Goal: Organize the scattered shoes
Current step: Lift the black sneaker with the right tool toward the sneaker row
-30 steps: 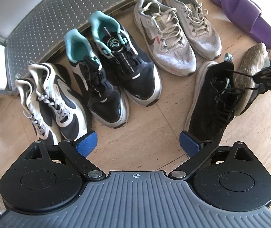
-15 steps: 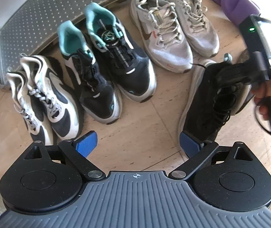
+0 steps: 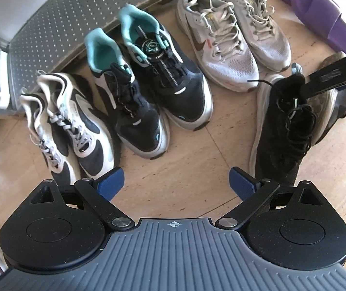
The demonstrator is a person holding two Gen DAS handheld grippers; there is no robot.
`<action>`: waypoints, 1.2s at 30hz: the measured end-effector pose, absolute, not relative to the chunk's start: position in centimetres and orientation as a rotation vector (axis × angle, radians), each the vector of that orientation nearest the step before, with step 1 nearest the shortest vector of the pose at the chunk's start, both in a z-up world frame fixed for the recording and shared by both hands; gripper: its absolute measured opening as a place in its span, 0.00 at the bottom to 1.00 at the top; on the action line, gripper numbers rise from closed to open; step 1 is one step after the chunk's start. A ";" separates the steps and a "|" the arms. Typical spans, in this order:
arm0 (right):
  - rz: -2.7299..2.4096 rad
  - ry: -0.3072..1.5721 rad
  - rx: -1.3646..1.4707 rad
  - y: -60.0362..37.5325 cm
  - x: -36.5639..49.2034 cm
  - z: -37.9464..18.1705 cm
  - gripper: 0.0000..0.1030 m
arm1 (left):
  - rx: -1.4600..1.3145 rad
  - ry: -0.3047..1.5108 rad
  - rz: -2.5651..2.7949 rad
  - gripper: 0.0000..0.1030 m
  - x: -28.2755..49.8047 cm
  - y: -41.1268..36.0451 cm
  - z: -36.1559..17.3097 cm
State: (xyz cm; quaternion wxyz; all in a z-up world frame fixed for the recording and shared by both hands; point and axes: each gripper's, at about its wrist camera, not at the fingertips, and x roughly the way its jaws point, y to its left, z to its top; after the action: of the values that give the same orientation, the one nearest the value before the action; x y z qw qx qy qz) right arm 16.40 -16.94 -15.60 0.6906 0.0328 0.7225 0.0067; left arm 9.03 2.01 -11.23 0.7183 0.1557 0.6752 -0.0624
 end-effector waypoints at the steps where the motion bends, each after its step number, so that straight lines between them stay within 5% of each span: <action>1: 0.045 1.597 0.071 -16.9 16.5 -14.9 0.55 | 0.346 1.490 -0.140 0.94 9.0 1.9 -11.2; 12: 0.299 1.561 -0.235 -10.2 18.9 -20.2 0.30 | 0.300 1.497 -0.094 0.94 10.1 3.2 -11.2; 15: 0.309 1.560 -0.266 -9.9 18.8 -21.0 0.01 | 0.287 1.498 -0.100 0.94 10.3 3.2 -11.1; 23: 0.307 1.580 -0.188 -11.8 17.5 -18.0 0.02 | 0.279 1.505 -0.125 0.94 10.2 2.7 -10.9; 33: 0.027 1.630 -0.052 -14.2 16.9 -24.0 0.02 | 0.300 1.542 -0.141 0.95 9.9 2.3 -12.1; 36: -0.022 1.644 0.003 -14.5 16.6 -23.5 0.18 | 0.301 1.551 -0.167 0.97 9.7 1.8 -12.4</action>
State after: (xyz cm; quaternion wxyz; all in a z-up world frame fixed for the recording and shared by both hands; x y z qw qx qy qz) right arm 16.63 -14.54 -23.48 0.6808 0.0014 0.7324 -0.0099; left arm 9.73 1.84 -12.41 0.7006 0.1351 0.6966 -0.0749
